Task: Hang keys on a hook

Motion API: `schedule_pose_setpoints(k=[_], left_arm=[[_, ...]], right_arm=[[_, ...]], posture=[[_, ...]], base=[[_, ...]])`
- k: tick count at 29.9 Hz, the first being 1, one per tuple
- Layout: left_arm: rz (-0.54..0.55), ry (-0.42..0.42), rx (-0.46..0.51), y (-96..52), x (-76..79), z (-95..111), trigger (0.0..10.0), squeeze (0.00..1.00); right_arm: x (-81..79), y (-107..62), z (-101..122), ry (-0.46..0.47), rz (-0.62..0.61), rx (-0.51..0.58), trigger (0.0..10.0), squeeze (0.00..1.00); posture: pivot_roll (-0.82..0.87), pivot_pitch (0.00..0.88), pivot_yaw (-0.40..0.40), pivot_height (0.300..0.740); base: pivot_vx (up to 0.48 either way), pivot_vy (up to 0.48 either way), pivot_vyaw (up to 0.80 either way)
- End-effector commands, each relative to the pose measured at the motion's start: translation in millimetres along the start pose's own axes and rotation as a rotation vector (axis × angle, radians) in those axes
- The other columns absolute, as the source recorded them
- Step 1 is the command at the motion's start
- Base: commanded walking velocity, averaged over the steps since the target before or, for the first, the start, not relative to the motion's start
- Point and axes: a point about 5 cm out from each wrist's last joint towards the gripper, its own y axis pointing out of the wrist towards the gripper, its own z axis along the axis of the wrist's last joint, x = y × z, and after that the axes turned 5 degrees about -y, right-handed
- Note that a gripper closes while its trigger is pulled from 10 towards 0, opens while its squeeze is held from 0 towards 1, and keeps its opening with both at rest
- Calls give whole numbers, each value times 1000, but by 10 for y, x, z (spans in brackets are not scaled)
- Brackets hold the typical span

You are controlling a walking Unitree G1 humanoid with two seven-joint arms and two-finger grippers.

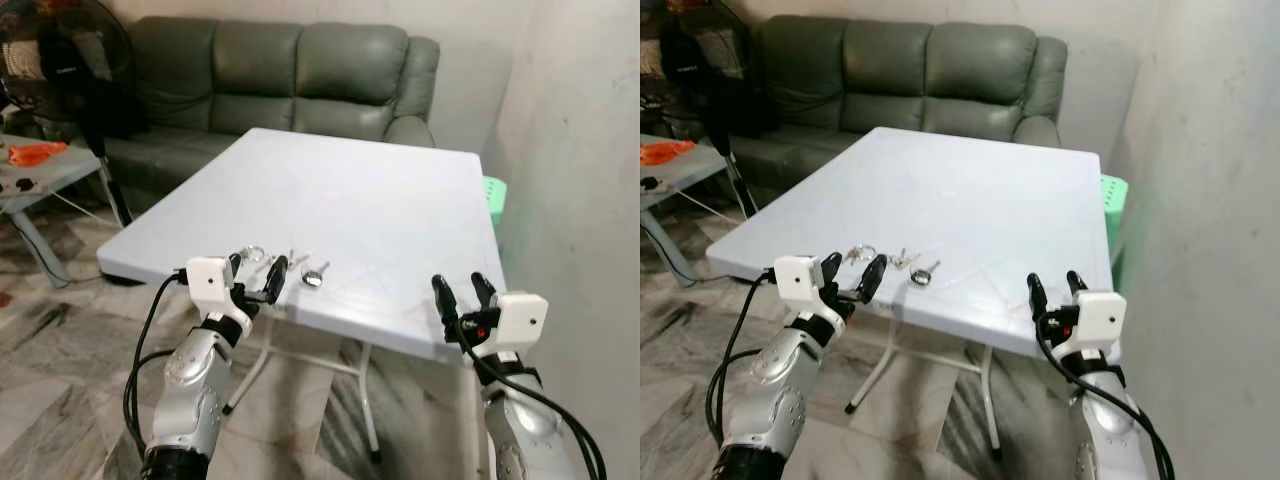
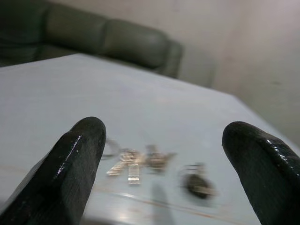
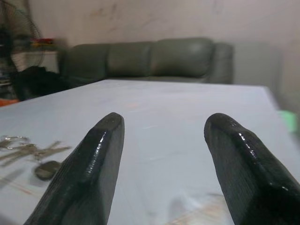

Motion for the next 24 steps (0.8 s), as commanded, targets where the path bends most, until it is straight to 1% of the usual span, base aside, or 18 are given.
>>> schedule_pose_setpoints(k=[1, 6, 8, 11, 14, 17, 24], left_arm=[[24, 14, 1, -1, -29, 8, 10000, 0], [15, 21, -9, -6, -8, -26, 10000, 0], [6, 10, -6, -6, -1, -30, 10000, 0], [1, 23, -3, -9, 10, -29, 10000, 0], [-3, 4, -17, -14, 15, -56, 10000, 0], [-3, 7, -19, -17, 13, -62, 10000, 0], [1, 2, -22, -25, 11, -70, 10000, 0]], right_arm=[[-18, 31, 48, 0, 11, 21, 10000, 0], [-5, 22, 44, -16, 11, 14, 10000, 0], [-4, 20, 45, -33, 15, 13, 10000, 0], [-3, 16, 45, -19, 12, 14, 10000, 0], [0, 12, 46, -21, 12, 13, 10000, 0], [0, 5, 43, -22, 12, 12, 10000, 0], [4, -15, 39, -25, 14, 8, 10000, 0]], posture=[[-42, 0, -2, 740], [-45, 0, -3, 740], [-45, 0, -3, 740], [-48, 0, -4, 740], [-50, 0, -5, 740], [-50, 0, -6, 740], [-50, 0, -11, 740]], base=[[0, 0, 0], [0, 0, 0], [0, 0, 0], [0, 0, 0], [0, 0, 0], [0, 0, 0], [0, 334, 0]])
